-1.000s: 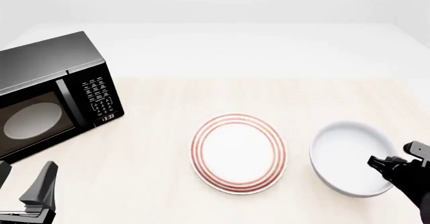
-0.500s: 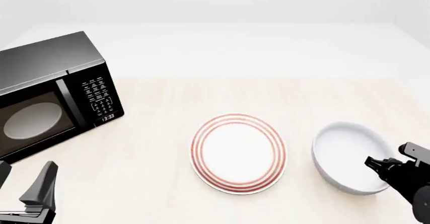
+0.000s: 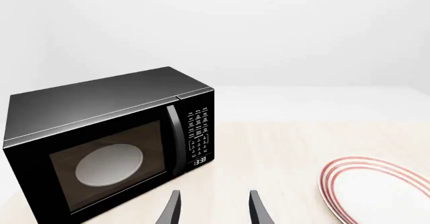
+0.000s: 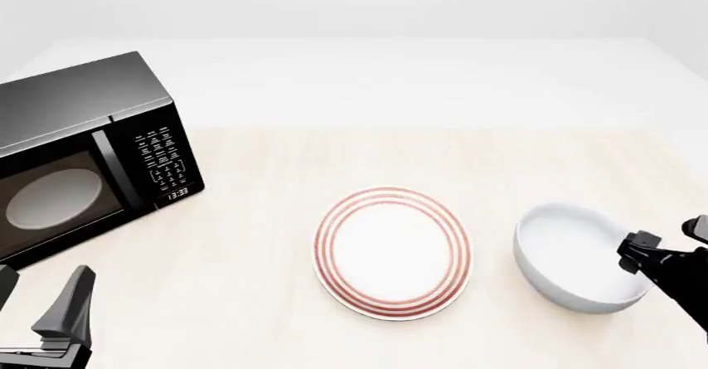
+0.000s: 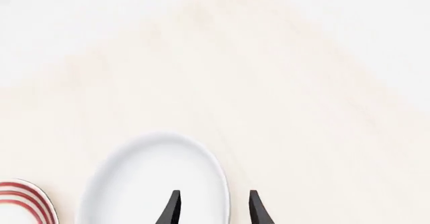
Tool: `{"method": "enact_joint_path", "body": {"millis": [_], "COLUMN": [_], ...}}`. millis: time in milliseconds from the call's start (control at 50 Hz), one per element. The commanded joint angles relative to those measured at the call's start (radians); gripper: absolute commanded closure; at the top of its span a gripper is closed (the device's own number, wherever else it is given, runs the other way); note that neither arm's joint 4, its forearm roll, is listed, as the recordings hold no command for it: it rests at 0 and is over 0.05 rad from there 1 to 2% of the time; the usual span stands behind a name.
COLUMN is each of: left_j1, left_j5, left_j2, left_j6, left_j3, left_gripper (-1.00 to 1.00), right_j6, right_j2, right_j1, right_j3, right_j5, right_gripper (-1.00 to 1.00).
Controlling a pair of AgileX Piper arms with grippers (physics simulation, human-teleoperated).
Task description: Put the white bowl to the right of the plate.
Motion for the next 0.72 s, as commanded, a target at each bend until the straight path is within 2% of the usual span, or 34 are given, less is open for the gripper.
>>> {"method": "enact_joint_path", "body": {"millis": [20,40,60,160,320,600,640,700,720], "left_j1": [0.0,0.0,0.0,0.0,0.0,0.0,0.0,0.0,0.0], "left_j5": [0.0,0.0,0.0,0.0,0.0,0.0,0.0,0.0,0.0], "left_j2": [0.0,0.0,0.0,0.0,0.0,0.0,0.0,0.0,0.0], "left_j6": [0.0,0.0,0.0,0.0,0.0,0.0,0.0,0.0,0.0], "left_j3": [0.0,0.0,0.0,0.0,0.0,0.0,0.0,0.0,0.0], "left_gripper": [-1.0,-1.0,-1.0,-1.0,-1.0,-1.0,-1.0,-1.0,-1.0], "right_j6": [-0.012,-0.012,-0.034,-0.04,-0.063,-0.045,-0.072,-0.069,-0.098], "right_j2": [-0.339,-0.341,-0.384,-0.51,-0.61,-0.655,-0.677,-0.718,-0.749], "right_j1": [0.034,0.035,0.041,0.081,0.159,0.302,0.309,0.33,0.328], "right_j3": [-0.041,-0.041,-0.056,-0.094,-0.152,-0.063,-0.052,-0.038,-0.031], "right_j5": [0.275,0.277,0.325,0.447,0.558,0.499,0.494,0.493,0.493], "right_gripper": [-1.0,-1.0,-1.0,-1.0,-1.0,-1.0,-1.0,-1.0,-1.0]}}
